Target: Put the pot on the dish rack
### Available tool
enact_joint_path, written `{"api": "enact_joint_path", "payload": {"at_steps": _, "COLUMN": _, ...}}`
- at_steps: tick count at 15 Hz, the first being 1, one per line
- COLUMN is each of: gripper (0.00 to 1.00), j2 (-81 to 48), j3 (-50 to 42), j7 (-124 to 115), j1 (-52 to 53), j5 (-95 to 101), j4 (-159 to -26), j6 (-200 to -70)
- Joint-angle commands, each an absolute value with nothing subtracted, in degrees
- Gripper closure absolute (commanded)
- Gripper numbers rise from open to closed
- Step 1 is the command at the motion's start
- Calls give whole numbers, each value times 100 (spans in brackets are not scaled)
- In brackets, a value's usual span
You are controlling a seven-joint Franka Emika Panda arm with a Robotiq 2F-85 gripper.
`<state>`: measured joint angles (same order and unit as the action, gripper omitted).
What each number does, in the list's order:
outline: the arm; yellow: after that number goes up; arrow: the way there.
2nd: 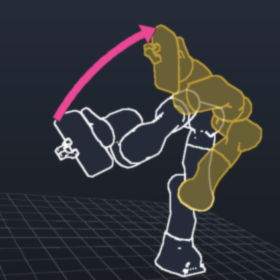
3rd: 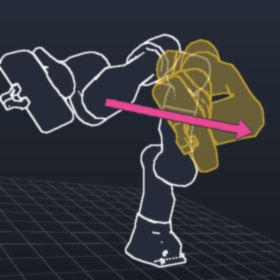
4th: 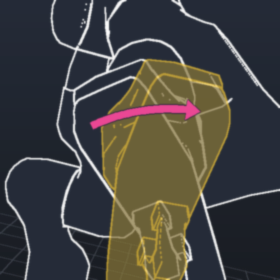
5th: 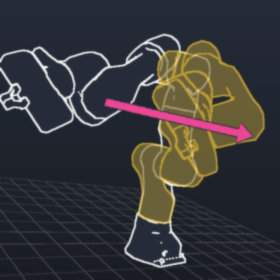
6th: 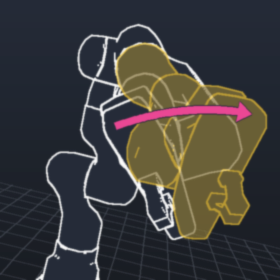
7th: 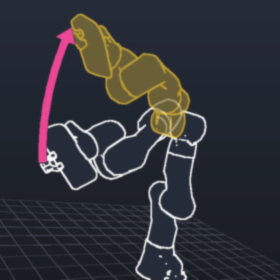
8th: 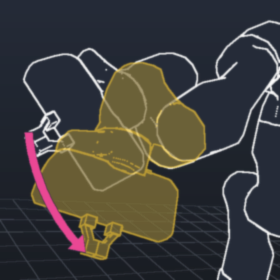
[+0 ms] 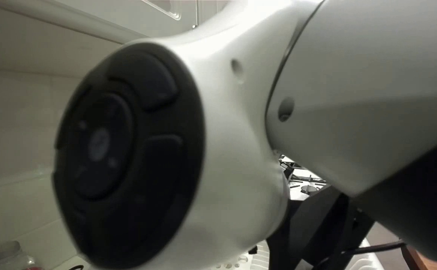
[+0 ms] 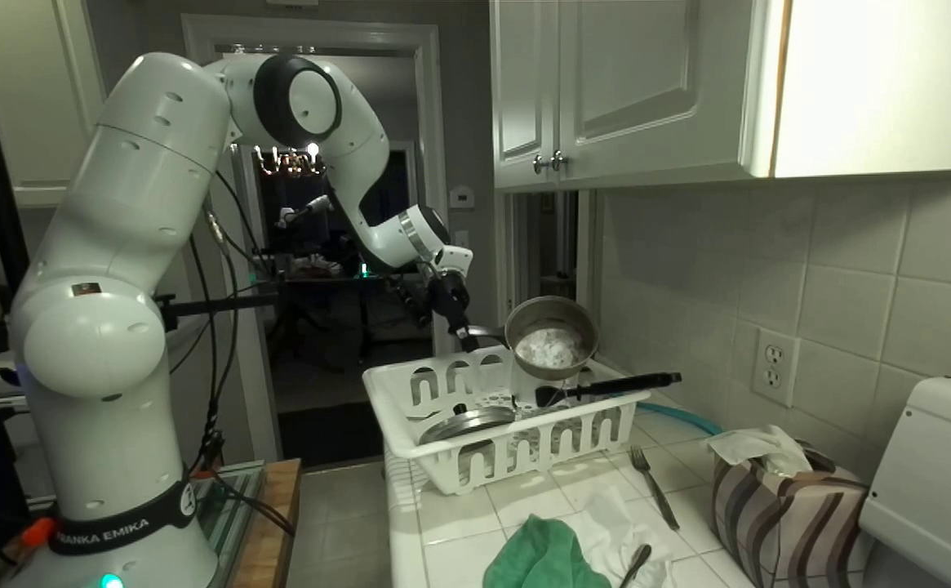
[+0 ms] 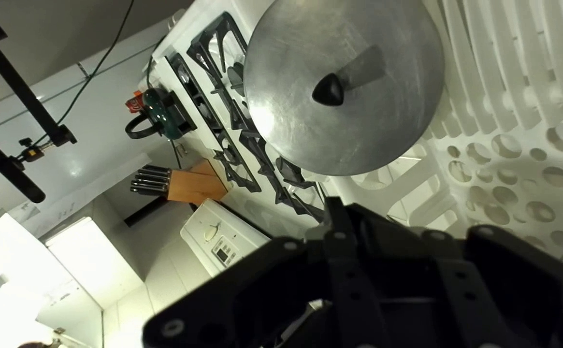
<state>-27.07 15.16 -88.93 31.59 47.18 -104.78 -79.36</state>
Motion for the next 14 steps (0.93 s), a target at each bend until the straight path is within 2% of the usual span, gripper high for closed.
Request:
{"api": "enact_joint_path", "payload": {"at_steps": 1, "gripper": 99, "j2": -2262, "j3": 1666, "j7": -9113, "j1": 3077, "j5": 4832, "j4": -11115, "j6": -8539}}
{"api": "enact_joint_path", "payload": {"at_steps": 7, "gripper": 99, "j2": -2016, "j3": 1728, "j7": -9377, "j1": 3083, "j5": 5060, "j4": -11641, "j6": -9465}}
{"api": "enact_joint_path", "payload": {"at_steps": 14, "gripper": 99, "j2": -1807, "j3": 1920, "j7": -10016, "j1": 3136, "j5": 4680, "j4": -12150, "j6": -9723}}
